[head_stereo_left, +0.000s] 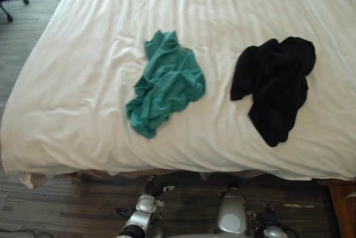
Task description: Tidy the bed and pick cloth on bed and put in laundry
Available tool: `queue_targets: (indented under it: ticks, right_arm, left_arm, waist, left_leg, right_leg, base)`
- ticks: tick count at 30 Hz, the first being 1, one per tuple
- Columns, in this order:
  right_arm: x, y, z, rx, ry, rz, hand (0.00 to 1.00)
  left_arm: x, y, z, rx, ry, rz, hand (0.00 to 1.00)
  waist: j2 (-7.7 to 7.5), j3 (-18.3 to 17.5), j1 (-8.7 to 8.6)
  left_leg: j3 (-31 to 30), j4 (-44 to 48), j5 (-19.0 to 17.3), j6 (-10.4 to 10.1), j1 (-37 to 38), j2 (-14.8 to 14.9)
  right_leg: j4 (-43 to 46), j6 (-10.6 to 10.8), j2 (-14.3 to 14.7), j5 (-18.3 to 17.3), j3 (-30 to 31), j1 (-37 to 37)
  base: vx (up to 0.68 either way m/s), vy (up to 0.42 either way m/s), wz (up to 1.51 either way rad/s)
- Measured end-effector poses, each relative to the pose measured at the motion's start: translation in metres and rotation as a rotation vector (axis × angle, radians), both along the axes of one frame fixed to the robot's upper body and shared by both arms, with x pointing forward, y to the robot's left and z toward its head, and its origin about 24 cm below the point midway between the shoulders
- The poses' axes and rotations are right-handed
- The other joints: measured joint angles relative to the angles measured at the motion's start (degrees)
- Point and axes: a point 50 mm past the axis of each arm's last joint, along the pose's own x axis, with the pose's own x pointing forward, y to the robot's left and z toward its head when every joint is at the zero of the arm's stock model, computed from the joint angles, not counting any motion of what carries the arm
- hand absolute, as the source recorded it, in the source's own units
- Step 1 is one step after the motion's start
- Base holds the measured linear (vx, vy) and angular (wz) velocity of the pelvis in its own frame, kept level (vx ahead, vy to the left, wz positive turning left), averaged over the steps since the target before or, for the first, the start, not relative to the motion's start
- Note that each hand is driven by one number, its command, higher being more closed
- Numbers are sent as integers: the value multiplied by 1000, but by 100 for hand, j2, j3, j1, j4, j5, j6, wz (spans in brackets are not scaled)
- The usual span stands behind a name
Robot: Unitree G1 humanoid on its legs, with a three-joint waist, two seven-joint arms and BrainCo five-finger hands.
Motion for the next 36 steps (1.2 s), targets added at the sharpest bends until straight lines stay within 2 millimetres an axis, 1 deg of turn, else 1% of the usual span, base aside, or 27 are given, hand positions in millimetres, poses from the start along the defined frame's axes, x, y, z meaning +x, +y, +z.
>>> queue_targets:
  ticks: [1,2,3,4,5,6,7,8,9,11,13,14,15,17,18,21,22,24,26,27,28,29,30,32,34,35,36]
  right_arm:
    - [5,1,1,-4,1,21,0]
    - [1,6,-1,0,21,50,0]
    - [-2,7,-2,2,30,57,0]
    - [-5,10,-4,9,37,72,0]
    - [-5,11,-4,13,36,71,0]
    - [-6,11,-4,14,38,69,0]
    - [-11,11,-5,20,48,62,0]
    - [-14,11,-6,21,53,59,0]
    - [-18,8,-6,19,67,51,0]
    - [-26,4,-7,22,84,32,0]
    - [-37,1,-9,46,94,-70,0]
    - [-40,0,-10,61,93,-117,0]
    - [-47,1,-12,99,87,-225,0]
    - [-53,1,-13,134,72,-341,0]
    - [-62,-4,-13,148,57,-463,0]
    - [-86,-22,-10,127,40,-662,0]
    - [-100,-37,-5,97,14,-778,0]
    - [-112,-53,1,54,-19,-893,0]
    - [-123,-79,15,-43,-93,-1025,0]
    - [-124,-86,19,-68,-116,-1042,0]
    - [-122,-101,30,-123,-167,-1062,0]
    - [-117,-117,42,-175,-231,-1061,0]
    - [-113,-125,50,-205,-266,-1055,0]
    - [-83,-160,90,-344,-442,-984,0]
    - [-55,-181,128,-456,-584,-887,0]
    - [-30,-190,151,-524,-666,-792,0]
    - [-17,-192,163,-554,-701,-743,0]
  left_arm:
    - [-3,8,-1,20,5,6,0]
    - [-6,20,-1,55,15,19,0]
    - [-8,24,-1,69,19,25,0]
    - [-8,28,-1,80,16,26,0]
    - [-7,29,0,82,14,25,0]
    - [-6,28,0,81,13,23,0]
    - [-5,28,0,79,12,21,0]
    - [-6,28,0,78,14,22,0]
    - [-10,30,-2,79,27,38,0]
    - [-25,34,-7,69,64,83,0]
    - [-53,48,-14,55,124,228,0]
    - [-61,54,-15,49,138,287,0]
    - [-80,70,-17,40,163,435,0]
    - [-101,88,-18,37,190,607,0]
    - [-123,109,-17,45,207,797,0]
    - [-150,148,-4,79,163,1093,0]
    - [-160,174,8,122,105,1227,0]
    - [-168,199,24,178,29,1354,0]
    - [-163,231,54,269,-155,1439,0]
    - [-159,239,63,298,-201,1440,0]
    - [-149,255,83,358,-303,1424,0]
    - [-134,270,108,415,-425,1401,0]
    - [-126,278,122,446,-491,1382,0]
    - [-89,297,183,562,-743,1259,0]
    - [-58,298,227,624,-924,1140,0]
    - [-42,296,252,668,-1019,1058,0]
    - [-34,293,262,682,-1062,1018,0]
  waist:
    - [77,26,140]
    - [40,-36,148]
    - [50,-75,131]
    - [84,-71,110]
    - [100,-78,54]
    - [113,-91,18]
    - [122,-103,-54]
    - [62,-138,-51]
    - [125,-161,-39]
    - [220,-300,-2]
    - [302,-485,89]
    - [312,-517,99]
    - [321,-580,121]
    - [341,-619,131]
    - [361,-662,124]
    - [415,-745,192]
    - [427,-823,205]
    - [441,-912,186]
    - [447,-1047,176]
    - [448,-1091,175]
    - [474,-1149,157]
    - [428,-1222,144]
    - [458,-1228,136]
    - [456,-1251,90]
    - [474,-1241,81]
    - [472,-1229,86]
    - [467,-1220,82]
  left_leg:
    - [439,-97,30,134,170,-3]
    - [655,-333,142,307,374,-100]
    - [706,-458,183,369,454,-145]
    - [801,-749,272,502,665,-297]
    - [822,-976,373,619,764,-455]
    - [816,-1056,421,681,772,-521]
    - [741,-1196,521,777,786,-691]
    - [701,-1293,583,808,832,-814]
    - [686,-1428,648,824,932,-900]
    - [694,-1641,785,811,1025,-921]
    - [771,-2078,1002,740,1195,-888]
    - [789,-2196,1060,714,1228,-864]
    - [834,-2343,1112,653,1277,-827]
    - [844,-2395,1151,634,1285,-764]
    - [852,-2439,1168,612,1313,-737]
    - [865,-2454,1170,610,1332,-691]
    - [874,-2475,1169,609,1335,-702]
    - [871,-2519,1171,606,1334,-720]
    - [848,-2538,1183,592,1316,-763]
    - [840,-2537,1191,591,1305,-768]
    - [828,-2538,1191,590,1292,-776]
    - [817,-2537,1191,590,1284,-775]
    - [813,-2536,1191,589,1279,-777]
    - [827,-2527,1195,584,1303,-771]
    - [881,-2475,1196,580,1328,-755]
    - [1003,-2316,1183,562,1309,-744]
    - [1035,-2167,1152,518,1272,-728]
  right_leg:
    - [-361,-352,115,601,-374,-4]
    - [-315,-32,308,535,-772,195]
    - [-246,138,449,370,-888,324]
    - [-87,425,717,-172,-936,561]
    - [32,547,858,-607,-932,717]
    - [98,570,900,-801,-936,769]
    - [93,481,985,-1144,-970,959]
    - [-66,323,980,-1269,-1026,1132]
    - [-424,303,964,-1188,-1122,1377]
    - [-669,303,1003,-1055,-1188,1508]
    - [-750,298,1103,-1046,-1213,1485]
    - [-782,298,1140,-1047,-1214,1487]
    - [-870,286,1227,-1043,-1211,1487]
    - [-908,242,1300,-1011,-1212,1488]
    - [-905,232,1339,-1007,-1206,1494]
    - [-898,204,1356,-993,-1198,1508]
    - [-902,197,1356,-993,-1202,1502]
    - [-912,198,1358,-993,-1222,1495]
    - [-937,198,1341,-993,-1251,1498]
    - [-956,198,1337,-992,-1256,1500]
    - [-992,197,1337,-991,-1261,1510]
    - [-994,196,1341,-991,-1263,1513]
    - [-994,196,1344,-992,-1261,1513]
    - [-995,194,1363,-993,-1236,1509]
    - [-993,192,1372,-992,-1161,1489]
    - [-996,191,1370,-992,-1057,1479]
    - [-1002,187,1366,-995,-1012,1484]
  base:
    - [-167,688,-112]
    - [-151,552,-102]
    - [-157,539,-54]
    - [-126,365,-17]
    - [-152,416,-5]
    - [-133,251,31]
    - [-96,144,40]
    - [-140,119,44]
    - [-120,55,25]
    - [-83,8,7]
    - [-72,-57,-12]
    - [-124,-71,-17]
    - [-105,-57,-12]
    - [-60,-63,-8]
    - [-16,-60,-5]
    - [13,-19,-1]
    - [58,-18,2]
    - [65,0,4]
    - [76,16,8]
    - [73,17,6]
    - [86,11,6]
    - [69,7,6]
    - [53,7,3]
    - [40,6,-4]
    - [22,-3,-18]
    - [-12,-6,-30]
    - [-57,-49,-34]
